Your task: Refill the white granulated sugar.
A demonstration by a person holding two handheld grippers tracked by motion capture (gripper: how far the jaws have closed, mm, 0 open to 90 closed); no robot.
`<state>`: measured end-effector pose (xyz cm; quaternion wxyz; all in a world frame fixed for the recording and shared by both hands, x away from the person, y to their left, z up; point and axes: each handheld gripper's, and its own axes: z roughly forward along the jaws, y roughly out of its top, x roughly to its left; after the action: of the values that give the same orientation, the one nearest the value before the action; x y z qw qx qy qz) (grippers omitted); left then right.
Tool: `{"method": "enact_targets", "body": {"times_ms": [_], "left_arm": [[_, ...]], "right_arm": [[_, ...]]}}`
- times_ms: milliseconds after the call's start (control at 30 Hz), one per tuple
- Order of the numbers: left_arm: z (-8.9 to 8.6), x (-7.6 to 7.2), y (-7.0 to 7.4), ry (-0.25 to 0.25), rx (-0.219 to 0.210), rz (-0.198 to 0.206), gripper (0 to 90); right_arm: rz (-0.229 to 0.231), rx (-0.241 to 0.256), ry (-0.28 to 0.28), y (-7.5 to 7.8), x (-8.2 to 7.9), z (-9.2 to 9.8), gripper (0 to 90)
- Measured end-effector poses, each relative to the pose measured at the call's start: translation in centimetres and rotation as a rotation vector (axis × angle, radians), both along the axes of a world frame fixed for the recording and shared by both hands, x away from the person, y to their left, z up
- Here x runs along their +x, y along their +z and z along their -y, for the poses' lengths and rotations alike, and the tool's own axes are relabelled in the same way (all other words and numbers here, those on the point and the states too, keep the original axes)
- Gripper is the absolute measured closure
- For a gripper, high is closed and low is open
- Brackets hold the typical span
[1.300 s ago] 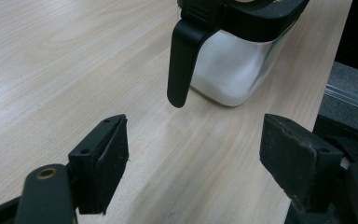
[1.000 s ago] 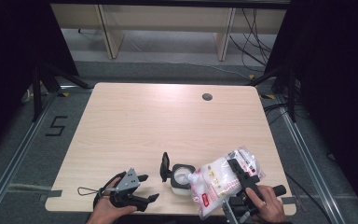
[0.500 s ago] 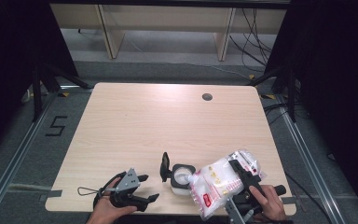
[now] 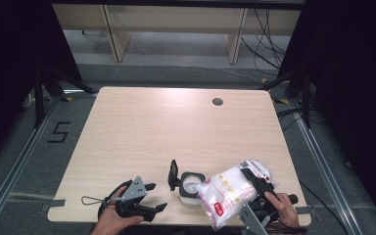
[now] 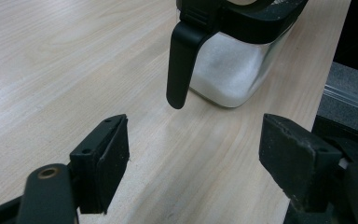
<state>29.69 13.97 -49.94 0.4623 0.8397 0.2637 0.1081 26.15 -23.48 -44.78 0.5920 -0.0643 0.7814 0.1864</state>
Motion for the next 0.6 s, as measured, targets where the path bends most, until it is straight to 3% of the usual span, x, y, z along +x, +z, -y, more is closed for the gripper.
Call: {"method": "enact_targets", "body": {"times_ms": [100,133,167,200,233,267,300,333,367,400,467,500,533,600], "left_arm": [[-0.04,0.02,0.01,0.001,0.001,0.002,24.0],[-0.05,0.02,0.01,0.001,0.002,0.002,24.0],[-0.05,0.01,0.00,0.000,0.002,0.001,24.0],[-0.06,0.00,0.01,0.000,0.003,0.001,24.0],[-0.05,0.02,-0.01,-0.002,0.000,0.001,24.0],[-0.06,0.02,-0.01,-0.002,0.000,0.001,24.0],[-0.08,0.08,-0.06,-0.002,-0.004,0.008,24.0],[-0.12,-0.02,-0.09,0.021,0.004,-0.003,24.0],[-0.12,-0.02,-0.09,0.021,0.004,-0.003,24.0],[0.11,-0.16,-0.19,0.034,-0.035,-0.017,24.0],[0.08,-0.10,-0.13,0.028,-0.033,-0.022,24.0],[0.07,-0.09,-0.15,0.025,-0.034,-0.021,24.0],[0.06,-0.09,-0.15,0.025,-0.034,-0.020,24.0],[-0.03,-0.05,-0.09,0.020,-0.023,-0.016,24.0]], "right_arm": [[-0.022,0.026,0.012,-0.08,-0.10,-0.12,54.1],[-0.055,0.074,-0.013,-0.45,-0.27,-0.11,54.1],[-0.078,0.083,-0.007,-0.50,-0.22,-0.10,54.1],[-0.062,0.049,0.018,-0.21,-0.02,-0.06,54.1],[-0.087,0.097,0.001,-0.49,-0.09,-0.01,54.1],[-0.068,0.054,0.021,-0.13,0.08,0.05,54.1],[-0.091,0.107,0.008,-0.43,0.08,0.16,54.1],[-0.105,0.129,0.004,-0.48,0.11,0.28,54.1],[-0.105,0.129,0.004,-0.48,0.11,0.28,54.1],[-0.100,0.123,0.011,-0.33,0.25,0.40,54.2],[-0.114,0.156,0.007,-0.44,0.35,0.64,54.3],[-0.100,0.130,0.004,-0.27,0.43,0.76,54.4],[-0.117,0.163,-0.007,-0.53,0.40,0.76,54.4],[-0.120,0.165,-0.005,-0.63,0.45,0.76,54.4]]}}
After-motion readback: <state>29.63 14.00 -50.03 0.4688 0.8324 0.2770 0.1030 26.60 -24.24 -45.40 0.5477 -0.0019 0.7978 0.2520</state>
